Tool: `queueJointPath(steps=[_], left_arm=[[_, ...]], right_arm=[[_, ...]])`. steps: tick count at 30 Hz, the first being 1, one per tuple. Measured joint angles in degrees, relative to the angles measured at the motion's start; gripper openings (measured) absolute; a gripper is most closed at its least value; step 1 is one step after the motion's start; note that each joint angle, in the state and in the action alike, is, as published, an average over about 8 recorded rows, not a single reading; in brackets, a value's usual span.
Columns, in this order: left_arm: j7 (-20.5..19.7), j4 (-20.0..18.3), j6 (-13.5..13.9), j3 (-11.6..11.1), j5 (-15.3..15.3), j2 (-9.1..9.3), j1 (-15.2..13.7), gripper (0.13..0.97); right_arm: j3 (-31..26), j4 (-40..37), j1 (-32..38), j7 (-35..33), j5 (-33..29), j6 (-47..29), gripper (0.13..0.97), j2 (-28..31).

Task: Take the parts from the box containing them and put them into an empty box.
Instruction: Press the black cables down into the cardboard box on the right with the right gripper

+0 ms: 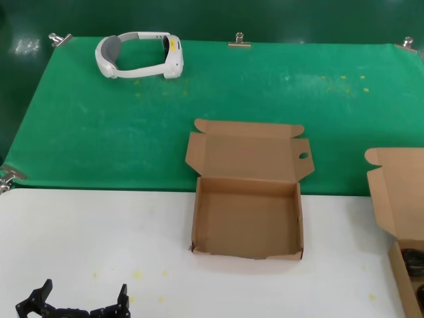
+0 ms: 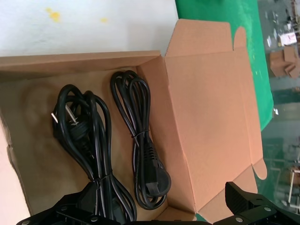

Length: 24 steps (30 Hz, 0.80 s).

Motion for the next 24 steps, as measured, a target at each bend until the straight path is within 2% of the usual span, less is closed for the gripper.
queueJointPath(steps=[5,17,24], left_arm=[[0.0,0.0,0.0,0.0,0.0,0.0,0.0,0.966],[0.0,0.0,0.0,0.0,0.0,0.0,0.0,0.966],[0.0,0.0,0.0,0.0,0.0,0.0,0.0,0.966]], right_arm=[[-0.5,-2.0,1.4,7.0,-8.5,-3.9,0.966,0.0],[0.1,-6.8,4.1,32.0,-37.6,-11.4,0.956,-2.3],[5.8,-9.8,3.6,38.3,-49.8,-14.5,0.924,-4.6]])
